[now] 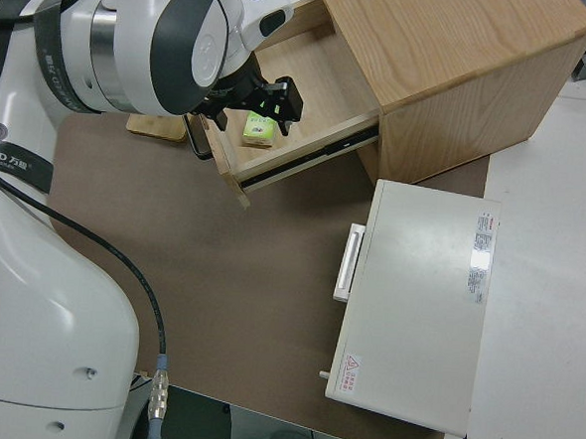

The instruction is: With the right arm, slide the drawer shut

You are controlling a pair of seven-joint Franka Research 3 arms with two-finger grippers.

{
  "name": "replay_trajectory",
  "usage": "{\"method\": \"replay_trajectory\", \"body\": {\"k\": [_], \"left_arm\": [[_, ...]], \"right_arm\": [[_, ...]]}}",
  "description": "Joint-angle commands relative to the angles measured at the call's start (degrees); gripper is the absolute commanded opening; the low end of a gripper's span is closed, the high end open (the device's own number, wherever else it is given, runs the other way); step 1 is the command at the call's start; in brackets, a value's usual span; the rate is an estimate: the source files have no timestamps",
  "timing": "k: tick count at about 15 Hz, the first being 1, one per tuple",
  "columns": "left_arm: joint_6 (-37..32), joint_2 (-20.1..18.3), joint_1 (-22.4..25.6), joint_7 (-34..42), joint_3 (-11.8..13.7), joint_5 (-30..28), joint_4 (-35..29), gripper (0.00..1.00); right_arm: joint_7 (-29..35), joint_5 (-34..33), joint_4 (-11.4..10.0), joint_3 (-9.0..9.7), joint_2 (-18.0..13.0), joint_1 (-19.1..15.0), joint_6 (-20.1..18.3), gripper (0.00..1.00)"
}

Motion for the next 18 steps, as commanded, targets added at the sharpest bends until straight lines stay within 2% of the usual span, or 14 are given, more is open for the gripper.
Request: {"method": "replay_trajectory", "body": {"k": [1,6,7,8,9,11,12,13,15,18], "left_arm": [[-0.8,-0.5,-0.2,0.1,0.2,0.7,0.1,1.00],[-0.8,-0.5,-0.2,0.1,0.2,0.7,0.1,1.00],[-0.8,-0.5,-0.2,0.1,0.2,0.7,0.1,1.00],[-0.8,-0.5,-0.2,0.1,0.2,0.7,0.1,1.00],[-0.8,-0.5,-0.2,0.1,0.2,0.7,0.1,1.00],[-0.8,-0.5,-0.2,0.1,0.1,0.7,0.1,1.00],[-0.8,-0.5,-0.2,0.1,0.2,0.7,0.1,1.00],[-0.8,-0.5,-0.2,0.1,0.2,0.7,0.1,1.00],[-0.8,-0.5,-0.2,0.1,0.2,0.7,0.1,1.00],[-0.8,-0.5,-0.2,0.1,0.2,0.7,0.1,1.00]], "right_arm": [[1.7,-0.5,0.4,-0.37,0.5,0.6,0.2,0.990],[1.9,-0.2,0.4,-0.37,0.5,0.6,-0.2,0.975],[2.5,-0.2,0.4,-0.37,0.5,0.6,-0.4,0.962],[3.4,-0.2,0.4,-0.37,0.5,0.6,-0.5,0.906],[4.1,-0.2,0.4,-0.29,0.5,0.6,-0.5,0.823],[5.6,-0.2,0.4,-0.20,0.5,0.6,-0.7,0.506],[5.9,-0.4,0.4,-0.02,0.5,0.6,-0.9,0.272],[5.9,-0.5,0.4,0.07,0.5,0.6,-1.0,0.089],[6.2,-0.6,0.4,0.33,0.5,0.6,-1.5,0.001],[9.6,0.1,0.4,0.77,0.5,0.7,-2.6,0.000]]}}
